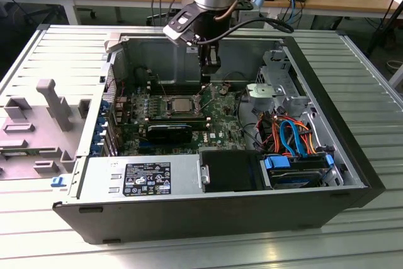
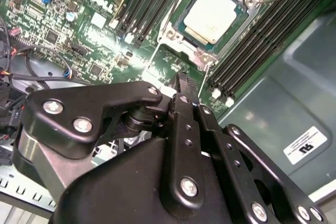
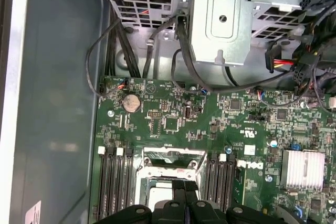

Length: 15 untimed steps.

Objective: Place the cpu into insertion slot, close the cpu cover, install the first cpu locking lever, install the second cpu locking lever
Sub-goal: 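Close the cpu cover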

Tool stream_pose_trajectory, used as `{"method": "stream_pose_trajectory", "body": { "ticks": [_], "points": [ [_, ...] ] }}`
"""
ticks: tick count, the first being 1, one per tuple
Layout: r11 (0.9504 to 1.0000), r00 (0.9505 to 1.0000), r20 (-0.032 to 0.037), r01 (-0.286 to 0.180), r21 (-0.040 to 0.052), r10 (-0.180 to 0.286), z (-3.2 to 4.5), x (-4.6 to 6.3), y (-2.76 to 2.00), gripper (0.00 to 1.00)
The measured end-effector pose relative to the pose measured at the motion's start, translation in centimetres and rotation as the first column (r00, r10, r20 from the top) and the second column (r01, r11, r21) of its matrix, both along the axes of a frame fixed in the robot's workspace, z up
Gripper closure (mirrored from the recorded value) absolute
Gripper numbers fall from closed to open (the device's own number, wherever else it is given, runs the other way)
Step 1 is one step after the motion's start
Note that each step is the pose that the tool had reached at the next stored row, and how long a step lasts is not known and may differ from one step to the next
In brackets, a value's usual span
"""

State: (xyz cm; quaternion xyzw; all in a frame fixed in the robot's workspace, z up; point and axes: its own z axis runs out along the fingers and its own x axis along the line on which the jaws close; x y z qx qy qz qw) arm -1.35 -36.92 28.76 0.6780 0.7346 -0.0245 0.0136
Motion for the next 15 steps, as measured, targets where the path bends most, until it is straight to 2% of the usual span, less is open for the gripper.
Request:
{"method": "stream_pose_trajectory", "body": {
  "ticks": [15],
  "points": [
    [1.0,1.0,0.0,0.0,0.0,0.0,-0.01,1.1,0.0,0.89]
  ]
}}
